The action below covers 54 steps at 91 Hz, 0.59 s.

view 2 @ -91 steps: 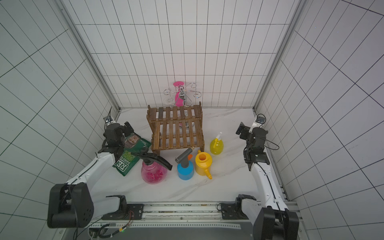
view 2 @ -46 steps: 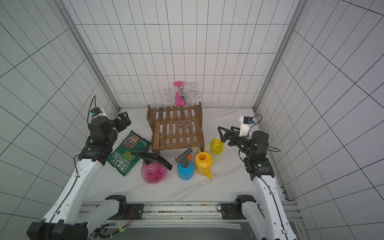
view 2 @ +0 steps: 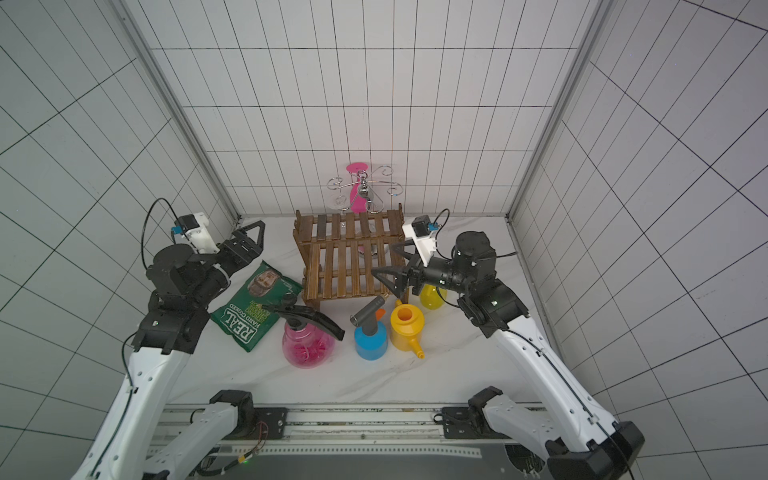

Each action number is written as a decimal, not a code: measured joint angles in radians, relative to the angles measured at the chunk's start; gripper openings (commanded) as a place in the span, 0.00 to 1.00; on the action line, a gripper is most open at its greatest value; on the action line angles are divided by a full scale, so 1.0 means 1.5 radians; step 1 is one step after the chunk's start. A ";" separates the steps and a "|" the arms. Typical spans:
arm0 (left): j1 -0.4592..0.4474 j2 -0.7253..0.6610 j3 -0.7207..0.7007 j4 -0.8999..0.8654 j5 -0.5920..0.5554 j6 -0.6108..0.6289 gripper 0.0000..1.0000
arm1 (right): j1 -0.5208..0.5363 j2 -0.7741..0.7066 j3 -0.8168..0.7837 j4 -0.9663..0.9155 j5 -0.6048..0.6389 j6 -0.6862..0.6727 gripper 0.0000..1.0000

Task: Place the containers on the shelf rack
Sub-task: 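Pick up a container from the center of the board.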

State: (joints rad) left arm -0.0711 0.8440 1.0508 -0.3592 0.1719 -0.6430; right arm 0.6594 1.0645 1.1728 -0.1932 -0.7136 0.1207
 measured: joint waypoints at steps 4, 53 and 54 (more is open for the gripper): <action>0.000 -0.014 -0.002 0.000 0.018 -0.001 0.98 | 0.037 0.017 0.024 -0.034 0.017 -0.025 0.99; -0.002 -0.217 -0.085 -0.050 0.066 0.007 0.98 | 0.214 0.150 0.076 -0.189 0.103 -0.118 0.99; -0.002 -0.219 -0.086 -0.050 0.065 0.009 0.98 | 0.219 0.153 0.078 -0.190 0.105 -0.120 0.99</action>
State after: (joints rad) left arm -0.0734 0.5148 0.9211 -0.4343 0.2699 -0.6300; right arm 0.9874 1.2945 1.2892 -0.4789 -0.5556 -0.0593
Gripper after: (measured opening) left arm 0.983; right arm 0.989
